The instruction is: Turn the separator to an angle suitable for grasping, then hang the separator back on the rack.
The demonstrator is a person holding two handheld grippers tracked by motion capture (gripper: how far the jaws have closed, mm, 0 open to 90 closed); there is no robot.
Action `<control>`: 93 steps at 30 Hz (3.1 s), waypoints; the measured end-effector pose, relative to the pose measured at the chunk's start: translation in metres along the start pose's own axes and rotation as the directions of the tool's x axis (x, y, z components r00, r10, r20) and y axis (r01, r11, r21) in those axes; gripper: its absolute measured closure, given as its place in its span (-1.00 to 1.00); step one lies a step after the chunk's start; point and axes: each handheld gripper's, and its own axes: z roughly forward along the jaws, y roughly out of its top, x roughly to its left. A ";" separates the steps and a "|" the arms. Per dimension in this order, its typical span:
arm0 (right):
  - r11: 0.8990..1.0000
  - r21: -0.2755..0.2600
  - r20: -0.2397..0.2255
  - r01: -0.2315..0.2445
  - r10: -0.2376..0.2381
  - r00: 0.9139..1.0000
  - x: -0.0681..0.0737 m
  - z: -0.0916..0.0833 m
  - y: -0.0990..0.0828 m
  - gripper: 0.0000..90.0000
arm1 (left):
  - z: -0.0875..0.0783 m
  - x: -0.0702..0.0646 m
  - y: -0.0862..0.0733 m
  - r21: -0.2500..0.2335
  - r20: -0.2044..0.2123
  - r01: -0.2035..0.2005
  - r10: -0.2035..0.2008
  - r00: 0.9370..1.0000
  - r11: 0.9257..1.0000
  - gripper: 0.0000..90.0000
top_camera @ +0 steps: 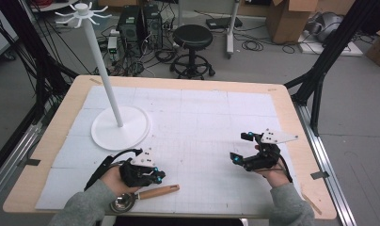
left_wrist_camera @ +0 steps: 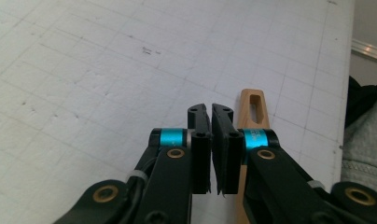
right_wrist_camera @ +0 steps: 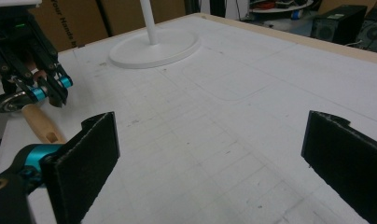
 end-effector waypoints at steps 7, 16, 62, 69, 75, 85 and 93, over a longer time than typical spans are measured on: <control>1.000 0.007 -0.004 -0.003 0.003 1.000 -0.001 0.000 -0.002 -0.93 | -0.014 0.001 -0.006 -0.047 0.003 0.019 -0.019 1.000 0.999 0.58; 1.000 0.009 -0.001 0.005 -0.005 1.000 0.001 0.003 -0.001 -0.93 | -0.020 -0.009 -0.011 -0.073 -0.004 -0.033 0.033 0.999 0.997 -0.09; 1.000 -0.009 0.013 0.000 0.000 1.000 0.003 0.001 0.004 -0.92 | -0.033 -0.005 -0.031 0.135 0.064 -0.101 0.093 0.994 0.986 -0.28; 1.000 -0.008 0.016 -0.004 0.004 1.000 0.004 -0.001 0.003 -0.92 | -0.028 -0.009 -0.029 0.178 0.098 -0.122 0.106 0.990 0.976 -0.23; 1.000 -0.006 0.013 -0.004 0.004 1.000 0.004 -0.001 0.003 -0.92 | -0.024 -0.010 -0.028 0.227 0.102 -0.125 0.104 0.989 0.966 -0.23; 1.000 -0.003 0.014 0.004 -0.004 1.000 0.004 0.000 0.002 -0.92 | -0.023 -0.013 -0.027 0.284 0.082 -0.133 0.114 0.990 0.950 -0.13; 1.000 -0.001 0.015 -0.005 0.005 1.000 0.003 0.000 0.002 -0.92 | -0.022 -0.018 -0.028 0.320 0.083 -0.170 0.152 0.985 0.932 0.03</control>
